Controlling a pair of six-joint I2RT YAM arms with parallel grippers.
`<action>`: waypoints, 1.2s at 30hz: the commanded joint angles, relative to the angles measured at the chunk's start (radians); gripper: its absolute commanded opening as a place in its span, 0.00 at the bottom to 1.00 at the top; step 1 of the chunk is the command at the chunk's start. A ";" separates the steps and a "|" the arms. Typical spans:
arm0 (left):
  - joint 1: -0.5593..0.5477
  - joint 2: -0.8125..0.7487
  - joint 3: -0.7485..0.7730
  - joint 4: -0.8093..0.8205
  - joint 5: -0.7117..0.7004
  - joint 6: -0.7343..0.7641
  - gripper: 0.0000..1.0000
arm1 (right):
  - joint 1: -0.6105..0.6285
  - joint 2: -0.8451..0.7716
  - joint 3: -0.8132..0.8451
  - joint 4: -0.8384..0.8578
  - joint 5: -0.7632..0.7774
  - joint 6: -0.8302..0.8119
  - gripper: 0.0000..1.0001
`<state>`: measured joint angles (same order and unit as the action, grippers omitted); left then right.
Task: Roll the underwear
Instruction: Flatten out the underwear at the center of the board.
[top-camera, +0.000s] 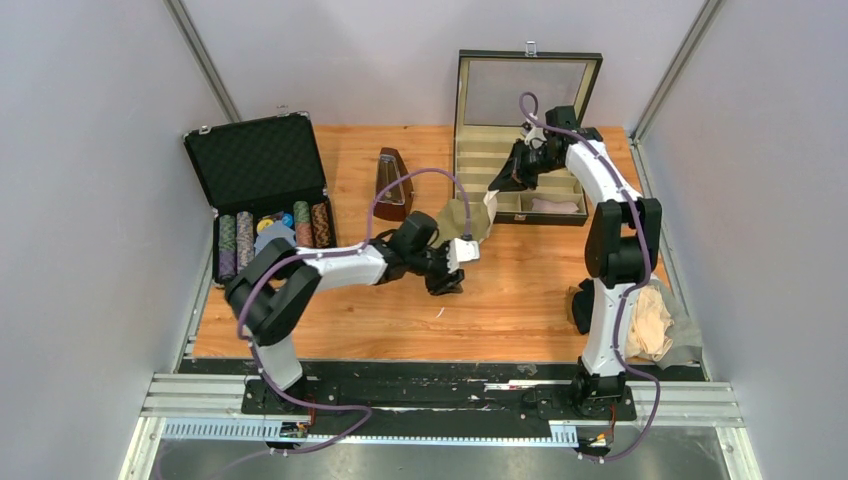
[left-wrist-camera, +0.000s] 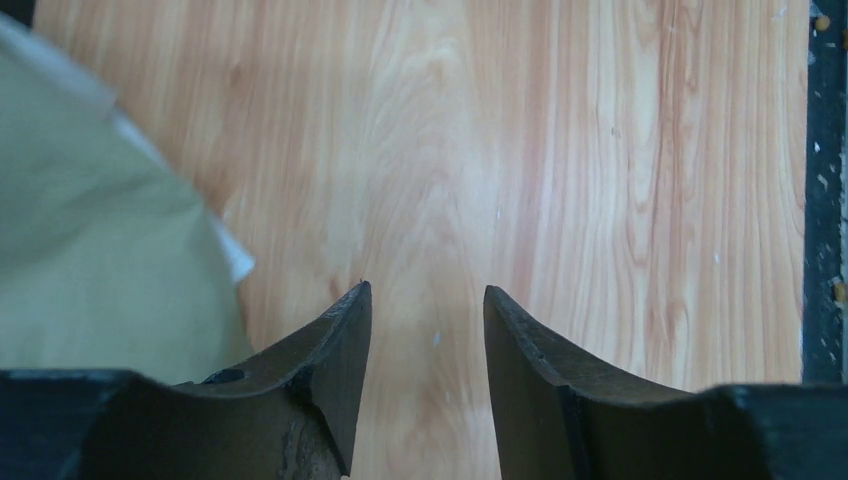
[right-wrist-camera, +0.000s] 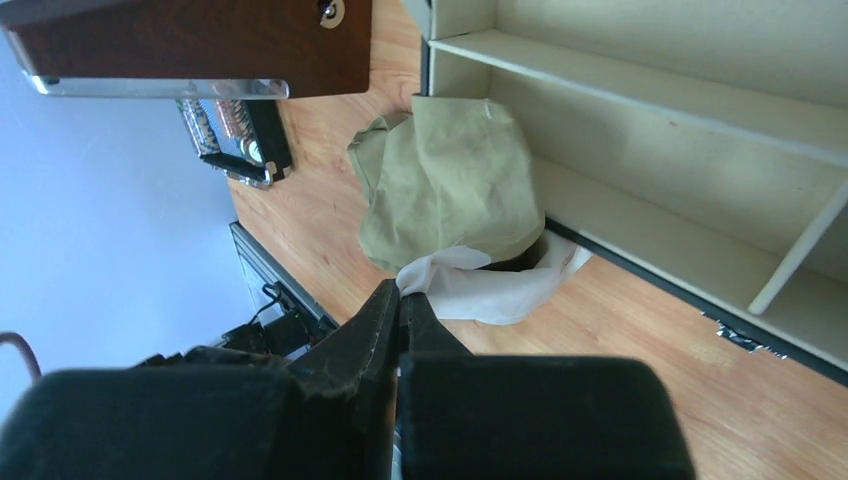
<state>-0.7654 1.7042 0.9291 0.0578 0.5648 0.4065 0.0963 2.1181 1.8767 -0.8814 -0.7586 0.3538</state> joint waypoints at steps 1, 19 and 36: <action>-0.028 0.115 0.159 0.054 0.018 0.025 0.50 | -0.005 0.021 0.064 0.021 -0.015 0.046 0.00; 0.115 0.014 0.090 -0.104 -0.246 0.312 0.76 | 0.004 -0.179 -0.141 0.026 0.057 -0.094 0.00; 0.149 -0.176 0.127 -0.482 -0.073 0.358 0.00 | 0.050 -0.493 -0.390 -0.030 0.028 -0.213 0.00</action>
<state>-0.6418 1.6615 1.0073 -0.2970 0.4343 0.7589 0.1280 1.7653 1.5162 -0.8822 -0.6983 0.2062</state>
